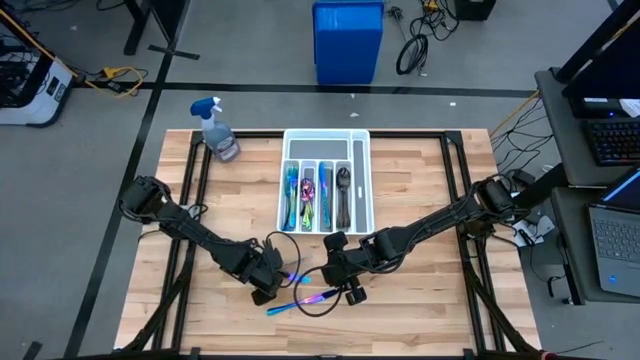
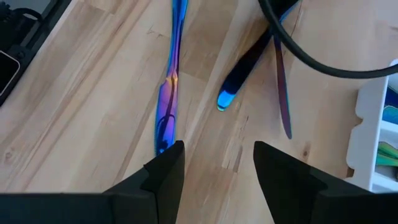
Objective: Sort silverware
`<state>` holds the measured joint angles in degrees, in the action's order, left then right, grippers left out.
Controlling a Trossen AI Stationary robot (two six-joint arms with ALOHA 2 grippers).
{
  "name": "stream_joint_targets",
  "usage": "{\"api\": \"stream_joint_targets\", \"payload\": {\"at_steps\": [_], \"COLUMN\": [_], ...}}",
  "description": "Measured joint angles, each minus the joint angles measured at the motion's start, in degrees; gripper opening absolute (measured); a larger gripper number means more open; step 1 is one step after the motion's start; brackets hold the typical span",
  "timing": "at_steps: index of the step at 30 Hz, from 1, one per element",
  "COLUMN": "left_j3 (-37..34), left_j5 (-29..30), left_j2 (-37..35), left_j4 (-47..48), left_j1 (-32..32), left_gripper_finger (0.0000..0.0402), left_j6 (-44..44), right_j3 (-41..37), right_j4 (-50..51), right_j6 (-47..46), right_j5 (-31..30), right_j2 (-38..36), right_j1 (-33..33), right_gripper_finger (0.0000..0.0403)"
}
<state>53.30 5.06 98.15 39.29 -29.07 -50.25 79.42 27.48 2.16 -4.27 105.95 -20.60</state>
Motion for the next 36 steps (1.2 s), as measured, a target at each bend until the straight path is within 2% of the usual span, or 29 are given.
{"api": "stream_joint_targets", "payload": {"at_steps": [18,27,36], "left_j3": [2.4,2.6,2.8], "left_j5": [0.9,0.9,2.4], "left_j2": [0.3,0.2,-4.6], "left_j4": [0.9,0.8,0.1], "left_j1": [0.1,-0.1,-1.4], "left_gripper_finger": [0.0000,0.0000,0.0000], "left_j6": [-0.5,-3.3,-6.4], "right_j3": [0.0,0.0,0.0], "right_j4": [0.3,1.3,5.7], "right_j6": [0.1,0.2,-2.3], "right_j5": [0.0,-0.1,-0.2], "right_j2": [0.0,-0.1,-4.9], "right_j1": [0.0,-0.7,-2.6], "right_gripper_finger": [0.0176,0.0176,0.0176]}}
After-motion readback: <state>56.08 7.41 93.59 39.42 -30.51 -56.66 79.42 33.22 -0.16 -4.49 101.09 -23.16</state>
